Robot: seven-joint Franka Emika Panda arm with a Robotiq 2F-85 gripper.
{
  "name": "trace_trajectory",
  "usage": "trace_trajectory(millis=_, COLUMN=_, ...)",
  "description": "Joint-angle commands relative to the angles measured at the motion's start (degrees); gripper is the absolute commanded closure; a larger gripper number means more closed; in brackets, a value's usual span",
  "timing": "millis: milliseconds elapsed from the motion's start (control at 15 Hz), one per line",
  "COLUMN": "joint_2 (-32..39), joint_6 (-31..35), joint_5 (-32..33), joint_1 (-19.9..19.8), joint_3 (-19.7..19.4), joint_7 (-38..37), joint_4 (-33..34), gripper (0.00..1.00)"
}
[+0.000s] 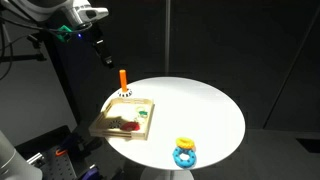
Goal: Remove the clear ring from the box and place it on the table.
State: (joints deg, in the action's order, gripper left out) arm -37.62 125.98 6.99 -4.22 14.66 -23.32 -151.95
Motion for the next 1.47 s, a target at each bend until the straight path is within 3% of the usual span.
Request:
trace_trajectory(millis=0, joint_2=0.13, joint_6=-0.24, joint_5=0.59, joint_1=0.81, joint_3=-0.76, joint_7=-0.43, joint_4=0.13, gripper=0.0)
trace_trajectory(millis=733, joint_2=4.27, joint_6=1.17, joint_5=-0.44, joint_1=0.84, joint_3=-2.05, joint_7=-0.37, joint_4=1.13, gripper=0.0)
trace_trajectory(millis=1400, joint_2=17.23, joint_6=14.52, joint_5=-8.68, joint_1=2.33, joint_3=-7.49, joint_7=2.33, joint_4=2.07, gripper=0.0)
